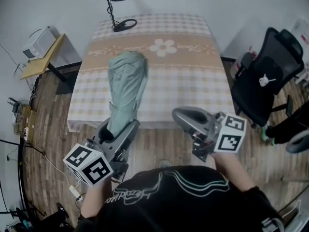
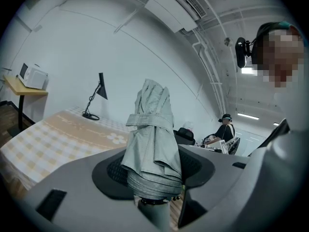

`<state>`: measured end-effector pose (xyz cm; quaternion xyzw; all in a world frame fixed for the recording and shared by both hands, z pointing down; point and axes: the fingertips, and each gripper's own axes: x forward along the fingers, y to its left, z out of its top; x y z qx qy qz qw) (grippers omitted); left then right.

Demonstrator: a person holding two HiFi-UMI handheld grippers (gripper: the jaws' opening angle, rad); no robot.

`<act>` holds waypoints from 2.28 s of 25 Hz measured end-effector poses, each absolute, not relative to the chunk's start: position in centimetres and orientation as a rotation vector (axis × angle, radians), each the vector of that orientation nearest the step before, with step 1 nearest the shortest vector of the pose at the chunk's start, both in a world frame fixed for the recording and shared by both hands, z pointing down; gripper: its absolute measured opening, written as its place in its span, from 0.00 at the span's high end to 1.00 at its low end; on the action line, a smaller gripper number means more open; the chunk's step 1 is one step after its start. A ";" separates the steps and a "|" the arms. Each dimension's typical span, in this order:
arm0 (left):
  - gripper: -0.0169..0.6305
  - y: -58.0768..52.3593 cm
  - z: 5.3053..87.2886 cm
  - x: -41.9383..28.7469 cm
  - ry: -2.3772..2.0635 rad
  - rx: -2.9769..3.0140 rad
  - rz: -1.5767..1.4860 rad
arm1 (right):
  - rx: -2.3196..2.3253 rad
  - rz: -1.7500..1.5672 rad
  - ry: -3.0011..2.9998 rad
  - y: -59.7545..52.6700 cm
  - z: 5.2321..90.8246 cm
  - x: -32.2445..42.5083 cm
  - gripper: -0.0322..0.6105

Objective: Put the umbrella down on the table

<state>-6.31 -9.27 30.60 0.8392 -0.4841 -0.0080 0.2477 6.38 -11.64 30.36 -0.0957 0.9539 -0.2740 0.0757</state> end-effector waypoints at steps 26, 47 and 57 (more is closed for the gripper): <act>0.60 -15.4 30.3 -9.9 -1.299 2.375 0.111 | -0.433 -0.806 2.822 -16.0 29.9 5.3 0.93; 0.60 -29.0 38.3 -15.6 -1.200 2.342 0.383 | -0.528 -0.981 2.777 -27.2 34.2 -0.5 0.93; 0.60 -32.6 44.1 -15.9 -1.134 2.350 0.583 | -0.599 -1.089 2.753 -30.5 36.8 -1.7 0.93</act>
